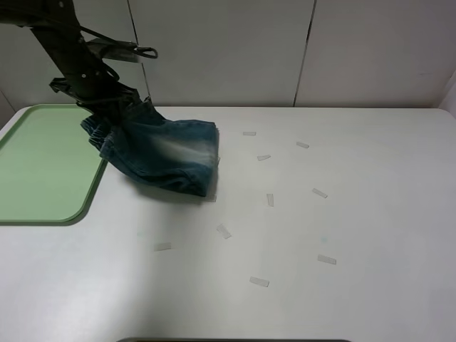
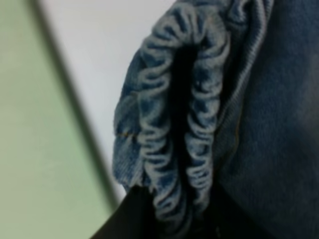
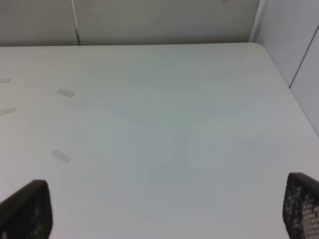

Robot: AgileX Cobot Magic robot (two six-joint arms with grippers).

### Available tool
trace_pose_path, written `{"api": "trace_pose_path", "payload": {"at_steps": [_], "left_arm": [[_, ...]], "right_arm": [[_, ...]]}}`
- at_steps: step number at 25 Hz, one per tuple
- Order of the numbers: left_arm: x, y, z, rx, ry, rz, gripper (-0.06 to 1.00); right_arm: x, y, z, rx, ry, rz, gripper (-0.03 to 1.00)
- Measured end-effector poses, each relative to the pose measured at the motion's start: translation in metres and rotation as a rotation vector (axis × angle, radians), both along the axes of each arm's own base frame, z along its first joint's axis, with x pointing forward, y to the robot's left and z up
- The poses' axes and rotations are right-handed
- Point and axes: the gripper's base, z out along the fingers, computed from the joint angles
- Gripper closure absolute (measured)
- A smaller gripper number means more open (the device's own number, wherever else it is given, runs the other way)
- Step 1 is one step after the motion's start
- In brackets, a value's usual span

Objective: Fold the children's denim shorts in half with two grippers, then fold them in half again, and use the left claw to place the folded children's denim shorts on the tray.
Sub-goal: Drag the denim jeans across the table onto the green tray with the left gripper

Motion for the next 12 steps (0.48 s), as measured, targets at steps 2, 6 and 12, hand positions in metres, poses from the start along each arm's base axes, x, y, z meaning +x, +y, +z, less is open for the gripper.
{"api": "trace_pose_path", "payload": {"at_steps": [2, 6, 12], "left_arm": [[0.003, 0.023, 0.0, 0.009, -0.005, 0.042, 0.76], [0.005, 0.068, 0.001, 0.032, -0.019, 0.114, 0.76], [0.004, 0.117, 0.002, 0.057, -0.057, 0.171, 0.76]], "right_arm": [[0.0, 0.0, 0.0, 0.0, 0.0, 0.0, 0.27], [0.0, 0.0, 0.0, 0.0, 0.0, 0.0, 0.27], [0.0, 0.0, 0.0, 0.0, 0.0, 0.0, 0.27]]}}
